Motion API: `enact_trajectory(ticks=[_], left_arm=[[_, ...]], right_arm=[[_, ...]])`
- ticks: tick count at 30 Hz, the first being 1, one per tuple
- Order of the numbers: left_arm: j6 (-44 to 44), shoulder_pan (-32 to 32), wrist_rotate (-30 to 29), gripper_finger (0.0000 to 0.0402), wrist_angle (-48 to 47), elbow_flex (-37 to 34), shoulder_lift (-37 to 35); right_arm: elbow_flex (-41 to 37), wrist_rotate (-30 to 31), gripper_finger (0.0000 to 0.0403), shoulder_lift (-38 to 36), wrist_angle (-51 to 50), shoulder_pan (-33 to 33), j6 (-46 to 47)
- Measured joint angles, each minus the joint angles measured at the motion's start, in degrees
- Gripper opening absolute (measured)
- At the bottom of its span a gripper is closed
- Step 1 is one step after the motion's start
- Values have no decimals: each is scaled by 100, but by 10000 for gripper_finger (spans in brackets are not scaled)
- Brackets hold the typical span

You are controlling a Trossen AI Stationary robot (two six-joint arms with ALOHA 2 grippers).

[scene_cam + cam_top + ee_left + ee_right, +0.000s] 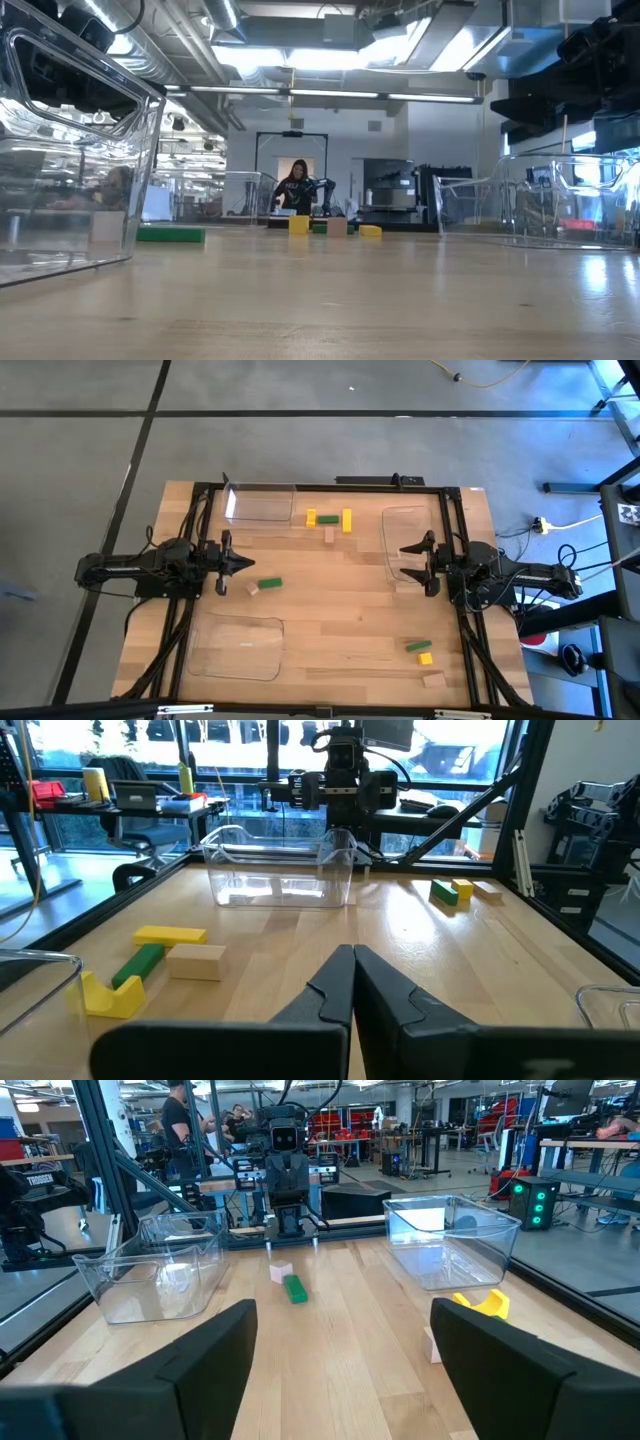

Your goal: Sort & place blocks by color

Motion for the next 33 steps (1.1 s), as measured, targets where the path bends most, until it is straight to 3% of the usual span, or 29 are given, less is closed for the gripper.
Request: enact_trajectory(ticks=[7,13,18,22,26,30,33], left_arm=[[0,-2,0,0,0,0,0],[0,1,0,0,0,0,-1],[1,0,2,0,1,0,-2],[1,0,2,0,0,0,-2],[0,-2,-1,0,2,0,-2],[0,-2,1,0,2,0,-2],[1,0,-1,0,2,1,-2]], right_arm=[[0,8,303,4,307,0,-197],[-1,-9,303,2,3579,2,1654],[27,100,303,32,5591,2,1734],[490,-320,303,487,5306,2,1594],[1438,-647,303,1610,4936,2,1334],[2437,-169,303,2855,4267,2,1038],[2998,315,303,3658,4046,2,1367]])
